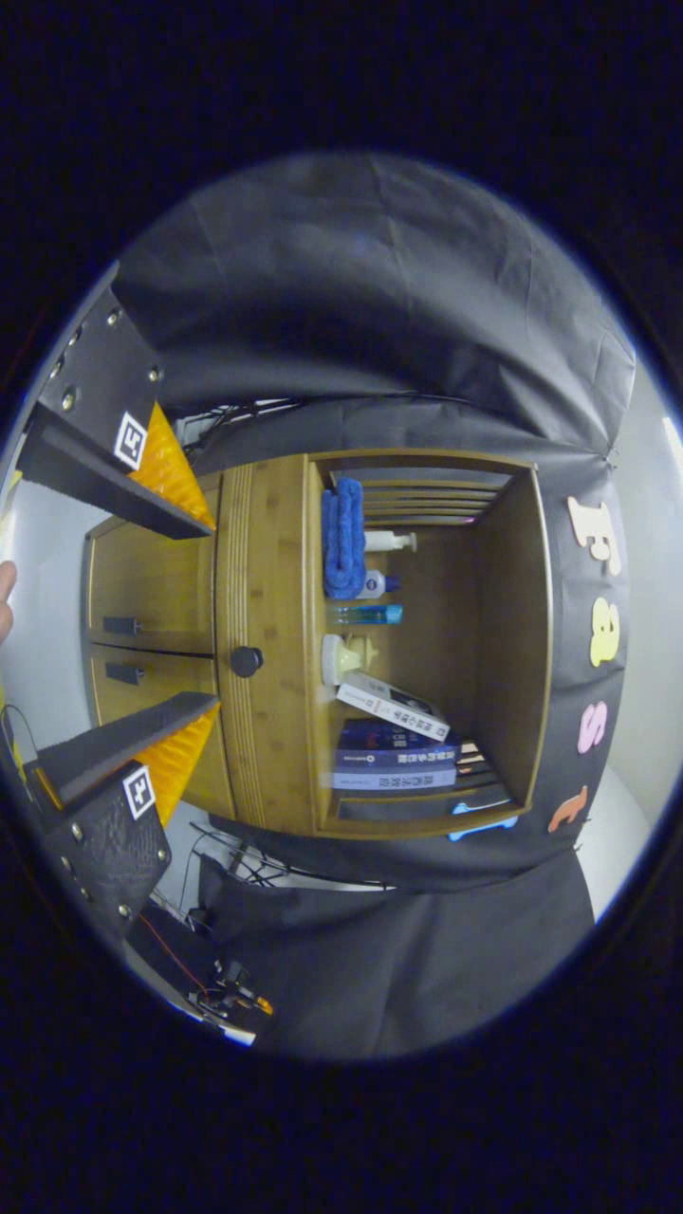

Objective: Pull open the drawer, take out the items inside it, and place them on the countertop above the cabinet.

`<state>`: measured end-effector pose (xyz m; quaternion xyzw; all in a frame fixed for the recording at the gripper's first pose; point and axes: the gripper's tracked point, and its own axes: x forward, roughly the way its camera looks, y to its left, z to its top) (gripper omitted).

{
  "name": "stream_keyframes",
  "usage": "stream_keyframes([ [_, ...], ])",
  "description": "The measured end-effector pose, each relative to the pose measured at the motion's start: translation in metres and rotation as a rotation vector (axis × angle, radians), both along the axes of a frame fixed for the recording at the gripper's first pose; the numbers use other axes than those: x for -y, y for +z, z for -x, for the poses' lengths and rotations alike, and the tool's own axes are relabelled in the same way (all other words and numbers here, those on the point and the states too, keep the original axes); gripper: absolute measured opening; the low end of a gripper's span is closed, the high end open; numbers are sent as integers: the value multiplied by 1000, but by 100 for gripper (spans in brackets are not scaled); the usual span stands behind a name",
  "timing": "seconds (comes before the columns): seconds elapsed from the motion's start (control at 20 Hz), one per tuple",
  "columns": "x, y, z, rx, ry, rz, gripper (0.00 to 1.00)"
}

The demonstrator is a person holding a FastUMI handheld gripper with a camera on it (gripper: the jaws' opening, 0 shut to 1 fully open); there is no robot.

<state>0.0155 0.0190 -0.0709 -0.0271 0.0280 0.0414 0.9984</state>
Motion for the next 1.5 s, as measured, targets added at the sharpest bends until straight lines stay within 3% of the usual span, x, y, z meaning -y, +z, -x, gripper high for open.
stream_keyframes([
  [0.45, 8, 67, 38, 69, -33, -26, 97],
  [1.15, 17, 104, 76, 148, -19, -19, 97],
  [1.5, 18, 97, 74, 145, -19, -1, 97],
])
